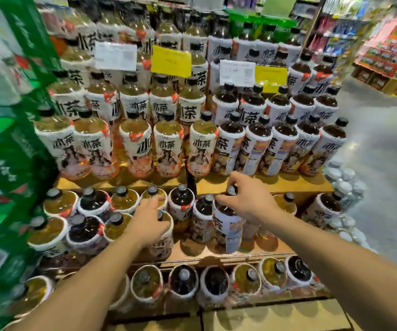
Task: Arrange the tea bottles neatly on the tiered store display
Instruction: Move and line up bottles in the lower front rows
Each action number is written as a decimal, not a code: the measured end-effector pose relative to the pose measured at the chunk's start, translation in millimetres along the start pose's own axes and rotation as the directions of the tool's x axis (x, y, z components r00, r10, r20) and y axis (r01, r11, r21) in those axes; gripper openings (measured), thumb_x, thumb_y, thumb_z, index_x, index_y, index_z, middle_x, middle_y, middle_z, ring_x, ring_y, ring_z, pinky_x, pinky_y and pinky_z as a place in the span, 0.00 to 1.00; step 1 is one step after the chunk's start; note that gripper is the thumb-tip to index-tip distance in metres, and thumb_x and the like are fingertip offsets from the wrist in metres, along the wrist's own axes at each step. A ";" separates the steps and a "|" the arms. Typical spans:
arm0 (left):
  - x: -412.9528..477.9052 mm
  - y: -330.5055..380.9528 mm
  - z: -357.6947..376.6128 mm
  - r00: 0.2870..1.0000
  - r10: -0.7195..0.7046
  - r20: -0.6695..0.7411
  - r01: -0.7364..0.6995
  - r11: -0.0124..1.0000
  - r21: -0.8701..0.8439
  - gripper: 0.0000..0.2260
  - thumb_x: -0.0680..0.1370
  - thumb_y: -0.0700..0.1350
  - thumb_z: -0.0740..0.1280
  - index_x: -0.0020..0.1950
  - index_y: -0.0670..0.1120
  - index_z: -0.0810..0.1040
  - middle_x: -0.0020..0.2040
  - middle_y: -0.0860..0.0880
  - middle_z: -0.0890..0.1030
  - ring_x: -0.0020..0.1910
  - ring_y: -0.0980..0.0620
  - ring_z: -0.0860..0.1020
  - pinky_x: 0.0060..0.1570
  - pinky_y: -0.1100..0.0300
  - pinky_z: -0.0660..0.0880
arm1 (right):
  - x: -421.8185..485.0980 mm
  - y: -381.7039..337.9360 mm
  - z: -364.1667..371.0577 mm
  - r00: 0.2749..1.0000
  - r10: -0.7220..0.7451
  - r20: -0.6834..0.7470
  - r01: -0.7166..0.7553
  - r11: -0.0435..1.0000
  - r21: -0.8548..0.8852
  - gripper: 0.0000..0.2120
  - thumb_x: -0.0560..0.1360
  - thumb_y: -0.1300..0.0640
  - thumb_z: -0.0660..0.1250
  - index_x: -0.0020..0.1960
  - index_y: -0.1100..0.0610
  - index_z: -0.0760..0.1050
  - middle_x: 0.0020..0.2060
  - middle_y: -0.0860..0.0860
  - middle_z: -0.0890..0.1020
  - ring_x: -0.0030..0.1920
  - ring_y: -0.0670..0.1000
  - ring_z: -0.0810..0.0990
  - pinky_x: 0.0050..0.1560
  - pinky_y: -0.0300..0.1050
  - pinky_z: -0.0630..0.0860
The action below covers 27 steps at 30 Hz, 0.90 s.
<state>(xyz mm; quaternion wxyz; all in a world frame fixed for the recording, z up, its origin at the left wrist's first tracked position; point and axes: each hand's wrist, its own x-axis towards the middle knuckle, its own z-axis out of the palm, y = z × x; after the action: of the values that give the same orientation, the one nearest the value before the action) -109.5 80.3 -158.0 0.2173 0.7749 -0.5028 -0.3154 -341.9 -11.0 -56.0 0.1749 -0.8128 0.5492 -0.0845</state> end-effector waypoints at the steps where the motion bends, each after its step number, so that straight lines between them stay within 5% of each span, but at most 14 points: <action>1: -2.8 -8.8 -7.8 0.999 0.001 -0.048 0.001 1.000 0.025 0.31 0.72 0.44 0.69 0.74 0.50 0.65 0.68 0.45 0.68 0.69 0.44 0.68 0.66 0.48 0.69 | 1.8 -11.8 1.8 1.000 -0.011 0.003 0.011 1.000 0.007 0.18 0.74 0.42 0.72 0.52 0.53 0.71 0.35 0.51 0.77 0.34 0.49 0.74 0.30 0.48 0.68; 7: -20.2 -55.3 -56.6 0.959 0.021 -0.283 0.059 0.961 0.272 0.22 0.74 0.48 0.66 0.68 0.50 0.72 0.63 0.47 0.75 0.65 0.45 0.70 0.63 0.48 0.72 | 11.4 -79.2 8.0 0.989 -0.128 0.069 0.125 0.991 0.050 0.17 0.74 0.42 0.72 0.51 0.50 0.69 0.39 0.50 0.80 0.38 0.50 0.78 0.37 0.51 0.78; 11: -33.4 -84.2 -80.0 0.938 -0.043 -0.345 0.176 0.914 0.365 0.20 0.75 0.51 0.67 0.66 0.51 0.74 0.62 0.49 0.77 0.63 0.46 0.72 0.62 0.51 0.72 | 14.5 -123.7 2.5 0.974 -0.219 0.063 0.216 0.975 0.058 0.15 0.73 0.45 0.73 0.51 0.51 0.72 0.40 0.48 0.78 0.37 0.46 0.75 0.32 0.45 0.70; 19: -35.1 -123.9 -106.0 0.953 -0.140 -0.268 0.219 0.930 0.294 0.21 0.77 0.46 0.67 0.70 0.51 0.70 0.64 0.48 0.75 0.60 0.48 0.75 0.56 0.53 0.77 | 30.8 -183.6 -11.9 0.955 -0.296 0.005 0.296 0.955 -0.001 0.18 0.71 0.45 0.75 0.47 0.57 0.75 0.41 0.54 0.81 0.40 0.53 0.79 0.33 0.47 0.70; 27: -24.8 -130.7 -104.2 0.967 -0.133 -0.219 0.205 0.915 0.348 0.19 0.79 0.56 0.66 0.66 0.50 0.68 0.59 0.47 0.78 0.54 0.46 0.79 0.48 0.52 0.79 | 41.8 -214.5 -19.2 0.954 -0.297 -0.023 0.298 0.954 0.030 0.19 0.70 0.44 0.76 0.48 0.57 0.75 0.40 0.52 0.80 0.39 0.52 0.77 0.33 0.47 0.70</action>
<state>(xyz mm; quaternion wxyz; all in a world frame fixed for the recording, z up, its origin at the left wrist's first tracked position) 40.9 157.3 -163.1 0.0872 0.8691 -0.4607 -0.1575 -147.1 18.7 40.4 0.1689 -0.8824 0.4206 -0.1264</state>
